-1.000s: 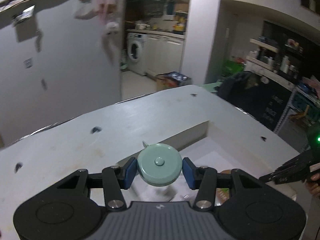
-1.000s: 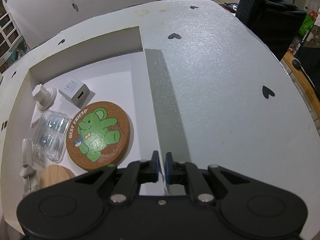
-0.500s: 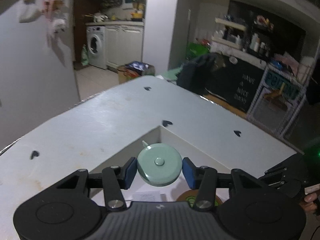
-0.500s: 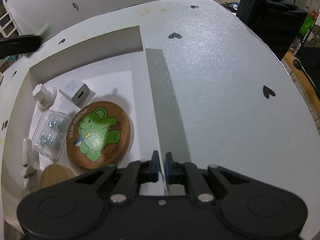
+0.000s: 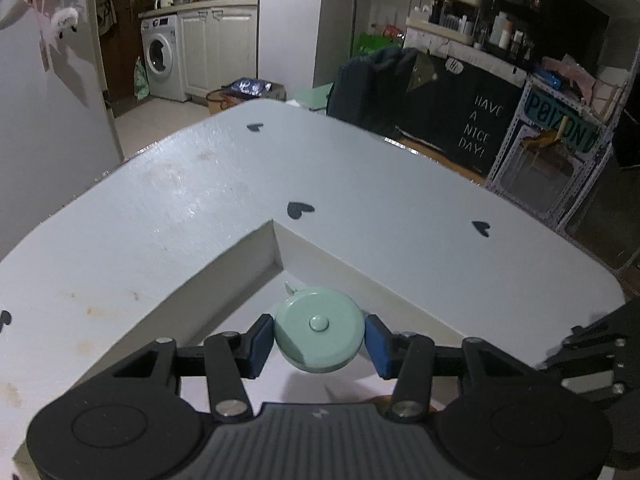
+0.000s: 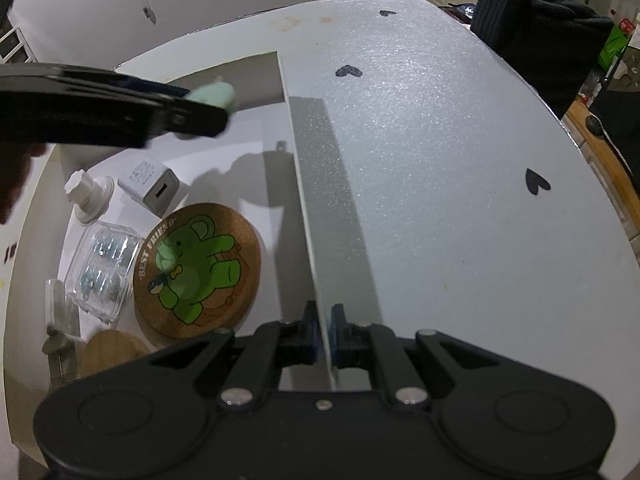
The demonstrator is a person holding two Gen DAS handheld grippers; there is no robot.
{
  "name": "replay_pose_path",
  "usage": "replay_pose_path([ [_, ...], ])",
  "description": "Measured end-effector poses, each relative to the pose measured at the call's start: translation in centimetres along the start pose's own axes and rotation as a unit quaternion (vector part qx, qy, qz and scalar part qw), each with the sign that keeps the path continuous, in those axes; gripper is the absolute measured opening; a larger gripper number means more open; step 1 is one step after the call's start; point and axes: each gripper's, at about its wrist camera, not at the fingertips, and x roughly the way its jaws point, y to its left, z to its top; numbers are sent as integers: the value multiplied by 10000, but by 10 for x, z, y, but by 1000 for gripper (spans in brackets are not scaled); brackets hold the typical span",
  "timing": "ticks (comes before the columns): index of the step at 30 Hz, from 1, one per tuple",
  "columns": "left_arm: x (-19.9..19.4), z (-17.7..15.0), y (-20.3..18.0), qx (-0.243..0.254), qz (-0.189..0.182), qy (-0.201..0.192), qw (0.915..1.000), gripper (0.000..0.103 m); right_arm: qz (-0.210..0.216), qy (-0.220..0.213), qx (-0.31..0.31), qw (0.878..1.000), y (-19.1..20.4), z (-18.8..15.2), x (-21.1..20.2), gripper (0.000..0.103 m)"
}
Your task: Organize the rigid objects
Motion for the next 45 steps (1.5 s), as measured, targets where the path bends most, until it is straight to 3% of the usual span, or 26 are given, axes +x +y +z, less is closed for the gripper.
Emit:
replay_pose_path([
  [12,30,-3,12,-311,256,135,9991,51,-1,3,13,10000,0,0,0,7],
  [14,31,-3,13,-355,295,129,9989,59,1,5,16,10000,0,0,0,7],
  [15,31,-4,13,-384,310,133,9987,74,0,5,16,10000,0,0,0,7],
  [16,31,-4,13,-394,314,127,9986,82,0,7,18,10000,0,0,0,7],
  [26,20,-9,8,-462,324,134,9983,102,-9,21,17,10000,0,0,1,7],
  [39,-68,-23,-7,-776,191,-392,9960,103,38,4,-92,10000,-2,-1,0,7],
  [45,-126,-46,-16,-969,360,-784,9916,103,25,6,-191,9998,1,0,0,6],
])
